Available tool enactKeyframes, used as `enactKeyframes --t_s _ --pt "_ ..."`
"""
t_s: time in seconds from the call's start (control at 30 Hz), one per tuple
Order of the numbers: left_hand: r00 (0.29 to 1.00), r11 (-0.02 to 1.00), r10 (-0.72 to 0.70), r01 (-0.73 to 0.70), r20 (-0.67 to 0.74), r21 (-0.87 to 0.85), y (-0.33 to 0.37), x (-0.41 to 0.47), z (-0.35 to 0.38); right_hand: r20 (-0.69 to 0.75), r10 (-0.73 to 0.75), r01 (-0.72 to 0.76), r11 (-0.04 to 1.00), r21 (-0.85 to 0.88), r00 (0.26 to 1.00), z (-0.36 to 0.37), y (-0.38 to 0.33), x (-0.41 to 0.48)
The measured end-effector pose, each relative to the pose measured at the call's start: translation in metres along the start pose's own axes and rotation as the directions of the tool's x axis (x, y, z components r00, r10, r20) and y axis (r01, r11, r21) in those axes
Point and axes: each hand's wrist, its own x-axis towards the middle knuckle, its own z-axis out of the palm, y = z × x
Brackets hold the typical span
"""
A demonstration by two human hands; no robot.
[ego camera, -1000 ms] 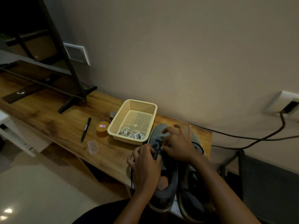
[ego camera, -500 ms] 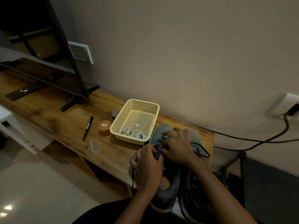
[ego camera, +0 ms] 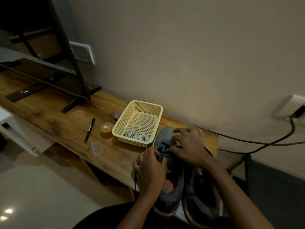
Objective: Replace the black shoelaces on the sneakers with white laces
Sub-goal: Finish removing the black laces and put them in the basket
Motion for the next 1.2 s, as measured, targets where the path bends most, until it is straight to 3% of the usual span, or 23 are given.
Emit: enactKeyframes --t_s 0.17,0.6,0.73,0.83,1.07,1.2 --pt "1.0 1.0 0.019 -0.019 -0.005 0.014 0.0 0.0 -0.001 0.085 -0.039 0.052 0.985 -0.164 0.996 0.019 -0.016 0.008" --pt "1.0 1.0 0.008 -0.008 -0.007 -0.007 0.001 -0.001 -0.002 -0.045 -0.016 0.019 0.999 0.049 0.999 -0.011 0.008 -0.006" --pt "1.0 1.0 0.006 -0.007 -0.004 -0.013 0.0 -0.001 0.0 0.087 -0.025 0.034 0.995 -0.093 0.996 0.01 -0.012 0.003" --pt "1.0 1.0 0.016 -0.016 -0.011 -0.002 0.0 -0.001 0.0 0.09 -0.028 0.042 0.987 -0.158 0.996 0.02 -0.017 0.009" --pt "0.999 1.0 0.019 -0.019 -0.035 0.003 0.002 -0.002 -0.001 0.012 -0.041 0.042 0.998 -0.05 0.999 -0.008 0.005 0.002" --pt "0.999 1.0 0.026 -0.025 -0.035 0.011 0.002 -0.003 -0.002 -0.185 0.111 -0.079 0.982 0.171 0.977 -0.028 0.028 -0.007"
